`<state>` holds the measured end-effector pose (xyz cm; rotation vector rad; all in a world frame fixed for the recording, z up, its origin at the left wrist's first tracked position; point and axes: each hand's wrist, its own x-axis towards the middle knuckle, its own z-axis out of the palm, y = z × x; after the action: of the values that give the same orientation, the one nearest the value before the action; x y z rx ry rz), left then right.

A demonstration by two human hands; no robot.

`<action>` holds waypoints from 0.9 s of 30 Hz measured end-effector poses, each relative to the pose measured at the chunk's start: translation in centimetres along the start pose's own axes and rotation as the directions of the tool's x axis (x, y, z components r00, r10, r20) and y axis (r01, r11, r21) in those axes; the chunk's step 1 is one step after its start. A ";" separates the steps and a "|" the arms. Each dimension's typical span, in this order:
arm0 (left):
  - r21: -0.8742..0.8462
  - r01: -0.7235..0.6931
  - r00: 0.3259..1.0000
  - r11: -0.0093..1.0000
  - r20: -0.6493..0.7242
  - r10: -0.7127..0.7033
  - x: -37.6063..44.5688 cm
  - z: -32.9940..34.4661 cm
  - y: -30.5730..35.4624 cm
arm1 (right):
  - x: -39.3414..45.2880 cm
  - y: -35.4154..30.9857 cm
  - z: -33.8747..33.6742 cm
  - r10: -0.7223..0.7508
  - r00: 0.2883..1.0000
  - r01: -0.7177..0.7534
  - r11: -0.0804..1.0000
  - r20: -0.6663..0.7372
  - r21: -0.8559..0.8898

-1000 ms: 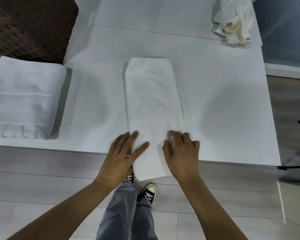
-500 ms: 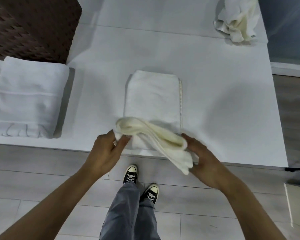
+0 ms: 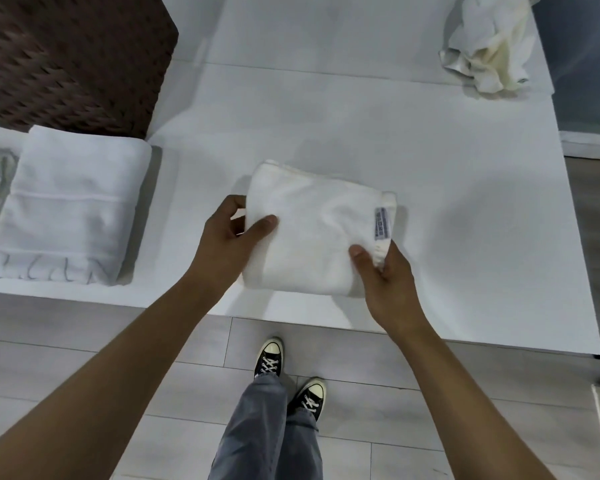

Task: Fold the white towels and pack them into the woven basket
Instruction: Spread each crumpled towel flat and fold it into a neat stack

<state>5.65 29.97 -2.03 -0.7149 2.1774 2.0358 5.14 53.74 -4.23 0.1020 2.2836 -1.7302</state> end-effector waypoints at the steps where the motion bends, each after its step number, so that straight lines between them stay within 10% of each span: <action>1: 0.023 -0.006 1.000 1.000 -0.006 0.006 0.3 0.1 -0.2 | 0.6 0.1 0.3 0.007 1.000 -0.007 1.000 -0.016 0.000; 14: 0.255 0.188 0.967 0.949 -0.218 -0.133 0.7 -0.1 -3.8 | 2.9 1.5 1.8 0.074 0.946 -0.165 0.948 -0.316 -0.274; 27: 0.175 0.373 0.925 0.911 -0.150 -0.349 -5.1 -0.9 -4.8 | -2.1 -0.5 1.5 0.568 0.821 -0.565 0.823 -0.059 0.062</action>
<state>12.25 30.51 -4.46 -1.1348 2.0736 1.6031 7.29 52.38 -3.64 0.7872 1.9728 -1.4618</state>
